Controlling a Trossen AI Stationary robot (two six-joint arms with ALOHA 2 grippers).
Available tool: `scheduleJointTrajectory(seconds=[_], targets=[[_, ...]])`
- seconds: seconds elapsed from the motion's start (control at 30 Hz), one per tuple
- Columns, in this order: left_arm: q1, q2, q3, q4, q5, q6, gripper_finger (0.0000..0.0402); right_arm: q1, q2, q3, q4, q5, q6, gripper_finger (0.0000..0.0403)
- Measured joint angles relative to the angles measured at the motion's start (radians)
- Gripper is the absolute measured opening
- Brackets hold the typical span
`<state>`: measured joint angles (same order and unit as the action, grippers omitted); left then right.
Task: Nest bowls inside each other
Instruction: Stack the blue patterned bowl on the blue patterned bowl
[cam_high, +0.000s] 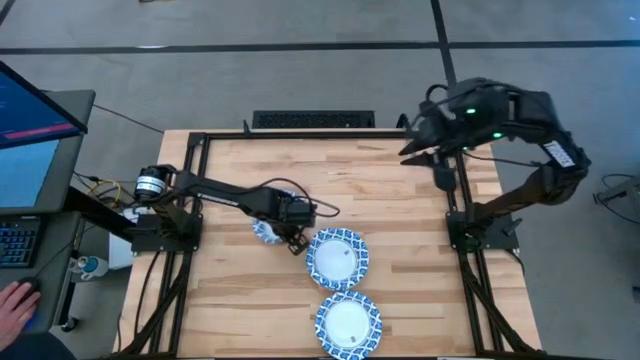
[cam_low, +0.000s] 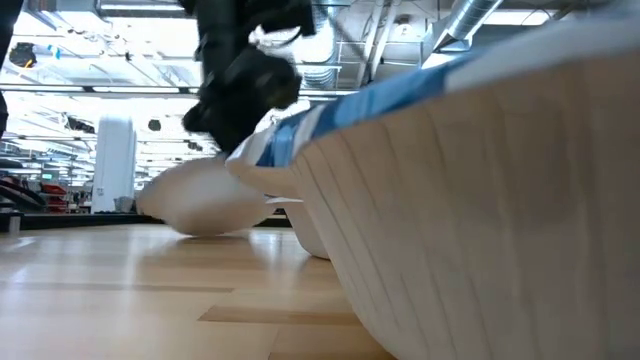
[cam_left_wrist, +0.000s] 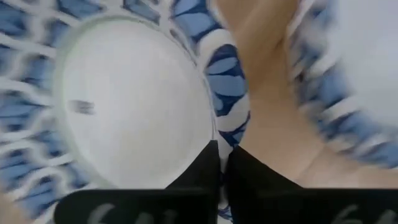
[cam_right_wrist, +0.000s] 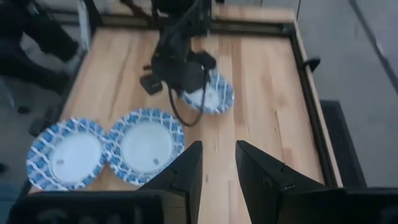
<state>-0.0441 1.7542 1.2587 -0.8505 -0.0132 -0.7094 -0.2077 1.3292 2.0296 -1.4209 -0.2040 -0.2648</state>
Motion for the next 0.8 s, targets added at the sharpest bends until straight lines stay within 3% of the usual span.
scheduleJointTrajectory(seconds=[0.17, 0.3, 0.4, 0.57, 0.8], targets=[[-0.001, 0.000, 0.169, -0.074, -0.054, 0.001, 0.0001, -0.003, -0.104, -0.043, 0.026, -0.039, 0.053, 0.0118], [-0.016, 0.000, 0.275, -0.080, -0.059, -0.001, 0.0000, 0.014, -0.215, -0.224, 0.068, -0.046, 0.101, 0.0118], [-0.034, 0.000, 0.328, -0.075, -0.096, -0.016, 0.0000, 0.043, -0.309, -0.407, 0.170, -0.119, 0.099, 0.0118], [-0.073, 0.000, 0.357, -0.071, -0.133, -0.097, 0.0000, 0.066, -0.468, -0.656, 0.369, -0.180, 0.108, 0.0118], [-0.142, 0.047, 0.361, -0.061, -0.131, -0.184, 0.0000, 0.062, -0.617, -0.821, 0.441, -0.181, 0.117, 0.0118]])
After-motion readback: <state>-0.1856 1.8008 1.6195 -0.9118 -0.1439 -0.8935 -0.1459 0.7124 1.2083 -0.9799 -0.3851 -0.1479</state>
